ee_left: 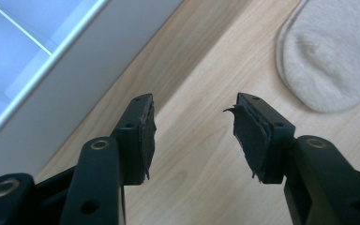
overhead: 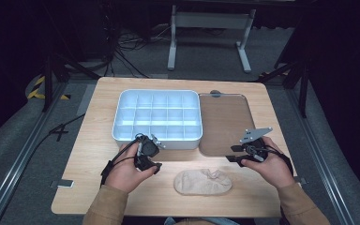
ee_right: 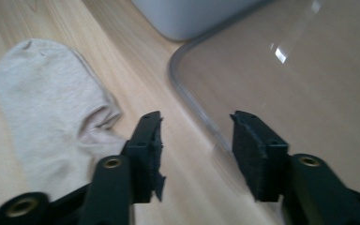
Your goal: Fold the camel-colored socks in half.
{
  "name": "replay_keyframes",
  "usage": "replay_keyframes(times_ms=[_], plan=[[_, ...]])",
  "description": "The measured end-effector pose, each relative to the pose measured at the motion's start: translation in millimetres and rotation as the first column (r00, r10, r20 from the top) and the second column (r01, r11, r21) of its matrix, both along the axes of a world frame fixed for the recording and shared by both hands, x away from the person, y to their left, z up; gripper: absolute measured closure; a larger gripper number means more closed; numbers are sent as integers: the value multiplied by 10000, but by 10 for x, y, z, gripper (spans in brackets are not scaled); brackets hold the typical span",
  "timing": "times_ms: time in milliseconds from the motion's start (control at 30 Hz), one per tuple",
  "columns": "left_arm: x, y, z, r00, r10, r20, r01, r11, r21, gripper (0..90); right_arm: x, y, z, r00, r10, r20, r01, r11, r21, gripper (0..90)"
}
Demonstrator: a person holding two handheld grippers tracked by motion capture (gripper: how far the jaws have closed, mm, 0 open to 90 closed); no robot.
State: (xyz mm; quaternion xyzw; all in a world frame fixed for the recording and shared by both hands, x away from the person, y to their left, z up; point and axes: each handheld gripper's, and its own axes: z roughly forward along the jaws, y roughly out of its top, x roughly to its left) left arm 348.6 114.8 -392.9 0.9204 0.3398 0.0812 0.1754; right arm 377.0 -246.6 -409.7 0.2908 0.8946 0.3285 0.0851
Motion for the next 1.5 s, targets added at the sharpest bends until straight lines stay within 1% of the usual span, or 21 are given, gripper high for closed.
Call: replay_keyframes(times_ms=[67, 133, 233, 467, 533, 567, 633, 700, 767, 900, 967, 1000, 1033, 1100, 1133, 1233, 1267, 1300, 1333, 1400, 1500], plan=[[-17, 2, 26, 9998, -46, -176, 42, 9997, -225, 471, -4, 4, 16, 9996, 2, -280, 0, 10000, 64, 577], [-17, 20, 43, 9997, -13, -237, 6, 9996, -285, 453, -14, -1, 26, 9998, 178, 12, -179, 9997, 184, 582], [-17, 49, 63, 9994, 217, -252, -229, 9985, -500, 453, -17, -22, 23, 9997, 226, 68, -228, 9994, 269, 580], [-72, 78, 86, 9992, 87, -403, -116, 9973, -731, 463, -32, 2, 12, 9974, 690, -184, -684, 9972, 303, 596], [-100, 71, 92, 9989, -21, -478, -17, 9969, -782, 471, -63, 33, 20, 9962, 837, -251, -821, 9949, 589, 601], [-111, 59, 94, 9985, -94, -541, 49, 9965, -835, 475, -76, 50, 17, 9955, 939, -131, -925, 9922, 836, 602], [-120, 42, 93, 9979, -138, -635, 77, 9956, -939, 482, -102, 81, 9, 9942, 1058, -182, -1035, 9895, 1008, 619], [-118, -14, 95, 9968, -212, -767, 134, 9949, -1002, 488, -128, 104, 9, 9939, 1036, -369, -996, 9902, 976, 641], [-112, -61, 90, 9962, -247, -834, 164, 9950, -988, 495, -155, 124, 23, 9949, 990, -189, -969, 9912, 904, 662], [-115, -186, 75, 9946, -559, -869, 447, 9909, -1267, 516, -189, 150, 38, 9929, 1169, -223, -1146, 9897, 863, 683], [-130, -260, 65, 9914, -959, -893, 833, 9873, -1350, 530, -201, 155, 35, 9920, 1234, -279, -1208, 9893, 816, 694], [-138, -316, 46, 9893, -1172, -873, 1057, 9863, -1270, 540, -199, 160, 29, 9919, 1209, -395, -1173, 9895, 848, 696], [-138, -316, 46, 9893, -1172, -873, 1057, 9863, -1270, 543, -199, 167, 25, 9919, 1170, -492, -1126, 9901, 842, 701], [-138, -344, 22, 9887, -1155, -951, 1027, 9862, -1302, 553, -202, 181, 19, 9909, 1222, -557, -1175, 9897, 813, 719], [-128, -351, -8, 9878, -1067, -1132, 913, 9868, -1335, 553, -223, 222, 6, 9887, 1392, -554, -1348, 9880, 754, 749], [-108, -356, -46, 9878, -930, -1250, 779, 9896, -1208, 556, -253, 271, -10, 9855, 1596, -573, -1550, 9849, 764, 765], [-107, -364, -69, 9890, -733, -1285, 603, 9930, -1019, 560, -293, 353, -47, 9789, 1927, -676, -1881, 9797, 693, 780], [-107, -364, -69, 9890, -733, -1285, 603, 9930, -1019, 565, -293, 353, -47, 9789, 1927, -676, -1881, 9797, 693, 780], [-116, -377, -87, 9889, -699, -1313, 596, 9950, -804, 569, -319, 413, -87, 9747, 2051, -883, -2002, 9778, 613, 792], [-123, -383, -92, 9883, -675, -1366, 585, 9959, -686, 577, -329, 436, -105, 9732, 2089, -962, -2038, 9772, 600, 792], [-119, -384, -114, 9881, -657, -1393, 567, 9961, -677, 595, -376, 544, -178, 9629, 2365, -1301, -2318, 9715, 503, 799]])
